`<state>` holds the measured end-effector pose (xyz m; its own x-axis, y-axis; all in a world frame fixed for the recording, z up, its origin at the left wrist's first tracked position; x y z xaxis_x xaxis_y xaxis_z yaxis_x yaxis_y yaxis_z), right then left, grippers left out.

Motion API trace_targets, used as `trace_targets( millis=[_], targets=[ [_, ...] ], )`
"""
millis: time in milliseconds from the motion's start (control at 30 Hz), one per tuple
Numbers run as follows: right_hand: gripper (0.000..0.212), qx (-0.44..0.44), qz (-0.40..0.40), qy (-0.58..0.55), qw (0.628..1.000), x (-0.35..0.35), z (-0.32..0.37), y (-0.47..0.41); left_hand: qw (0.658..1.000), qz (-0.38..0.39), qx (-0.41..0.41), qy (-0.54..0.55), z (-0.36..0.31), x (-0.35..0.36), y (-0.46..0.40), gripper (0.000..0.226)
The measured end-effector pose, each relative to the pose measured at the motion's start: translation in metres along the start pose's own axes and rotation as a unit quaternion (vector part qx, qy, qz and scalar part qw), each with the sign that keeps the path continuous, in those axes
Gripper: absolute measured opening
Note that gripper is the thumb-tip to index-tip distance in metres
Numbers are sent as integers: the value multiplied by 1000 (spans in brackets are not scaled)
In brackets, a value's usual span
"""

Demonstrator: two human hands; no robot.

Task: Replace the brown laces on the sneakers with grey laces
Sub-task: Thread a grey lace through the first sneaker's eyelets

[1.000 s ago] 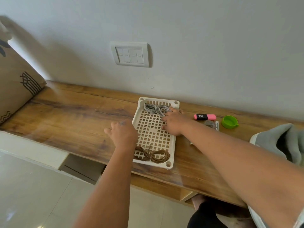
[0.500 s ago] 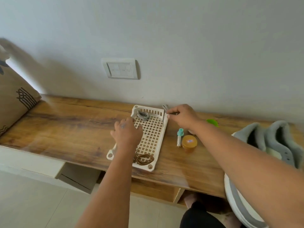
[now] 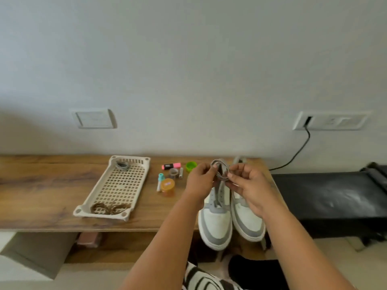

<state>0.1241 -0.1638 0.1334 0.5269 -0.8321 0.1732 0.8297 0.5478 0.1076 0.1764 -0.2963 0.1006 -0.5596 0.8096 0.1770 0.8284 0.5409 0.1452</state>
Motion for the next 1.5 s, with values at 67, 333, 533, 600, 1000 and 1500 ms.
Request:
trace_targets(
  millis=[67,333,533,600,1000,1500],
  targets=[
    [21,24,-28,-41,998,-27,-7,8,1000,-9,0,15,4,16,11,21],
    [20,58,-98,125,986,-85,-27,8,999,-32,6,-39,23,11,24,10],
    [35,3,-2,203,979,-54,-28,-6,991,54,32,-117,13,38,23,14],
    [36,3,42,159,986,-36,-27,-11,995,59,19,-78,14,37,21,18],
    [11,27,21,80,996,-32,-50,-31,989,20,21,-144,21,4,-4,8],
    [35,-29,13,138,990,-43,-28,-25,950,67,7,-306,13,-11,1,28]
  ],
)
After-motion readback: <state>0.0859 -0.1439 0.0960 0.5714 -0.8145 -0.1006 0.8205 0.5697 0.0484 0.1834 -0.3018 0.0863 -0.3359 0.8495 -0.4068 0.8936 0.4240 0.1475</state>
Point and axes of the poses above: each hand's wrist, its own y-axis away from the middle knuckle, its own x-axis out of the palm, z = x × y, the point moved 10 cm from there along -y, towards the middle knuckle, and after that the axes turned 5 degrees about y, right-handed, at the moved point
